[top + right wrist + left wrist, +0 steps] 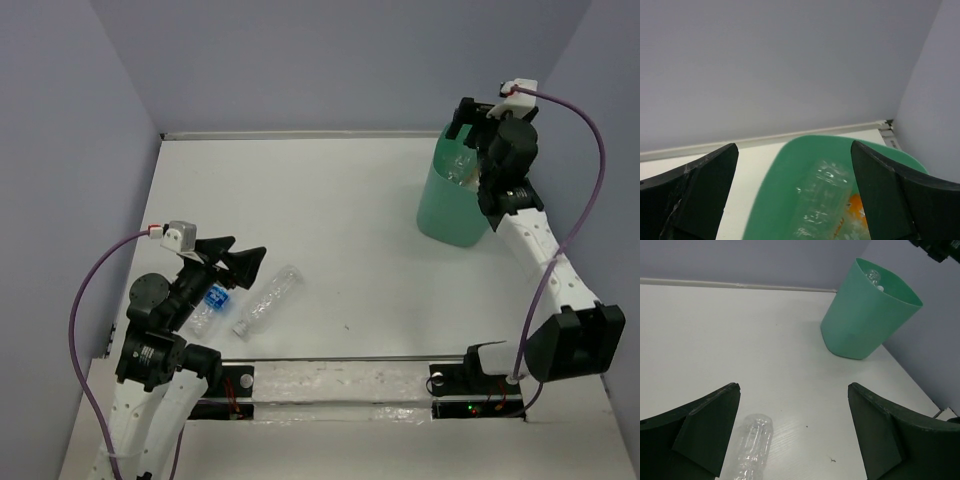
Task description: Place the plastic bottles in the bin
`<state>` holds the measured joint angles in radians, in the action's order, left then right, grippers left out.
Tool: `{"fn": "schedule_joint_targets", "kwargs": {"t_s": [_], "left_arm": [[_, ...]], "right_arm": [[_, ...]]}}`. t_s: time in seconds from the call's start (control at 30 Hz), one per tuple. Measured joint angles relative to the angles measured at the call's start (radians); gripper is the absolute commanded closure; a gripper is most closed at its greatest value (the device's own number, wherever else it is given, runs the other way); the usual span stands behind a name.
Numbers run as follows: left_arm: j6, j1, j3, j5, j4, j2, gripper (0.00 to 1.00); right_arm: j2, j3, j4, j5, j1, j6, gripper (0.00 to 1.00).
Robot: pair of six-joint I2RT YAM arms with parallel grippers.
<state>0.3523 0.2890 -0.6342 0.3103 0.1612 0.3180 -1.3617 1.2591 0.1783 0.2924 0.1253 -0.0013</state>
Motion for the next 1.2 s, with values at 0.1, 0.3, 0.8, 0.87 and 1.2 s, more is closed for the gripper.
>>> {"fn": "schedule_joint_targets", "kwargs": {"t_s": [0.1, 0.3, 0.8, 0.87, 1.2], "left_arm": [[0.000, 0.000, 0.000, 0.000, 0.000, 0.004, 0.01], [0.001, -0.013, 0.000, -0.017, 0.001, 0.016, 0.01], [0.001, -0.029, 0.000, -0.042, 0.006, 0.005, 0.01], [0.001, -0.029, 0.000, -0.042, 0.007, -0.005, 0.01], [0.001, -0.007, 0.000, -0.042, 0.008, -0.054, 0.01]], "right_arm": [[0.103, 0.000, -0.024, -0.057, 0.010, 0.085, 0.00], [0.259, -0.124, -0.040, -0.043, 0.412, 0.282, 0.00], [-0.268, -0.403, -0.002, 0.073, 0.990, 0.957, 0.00], [-0.311, -0.369, 0.021, 0.066, 1.001, 1.005, 0.00], [-0.514, -0.217, 0.055, 0.059, 1.009, 1.104, 0.00]]}}
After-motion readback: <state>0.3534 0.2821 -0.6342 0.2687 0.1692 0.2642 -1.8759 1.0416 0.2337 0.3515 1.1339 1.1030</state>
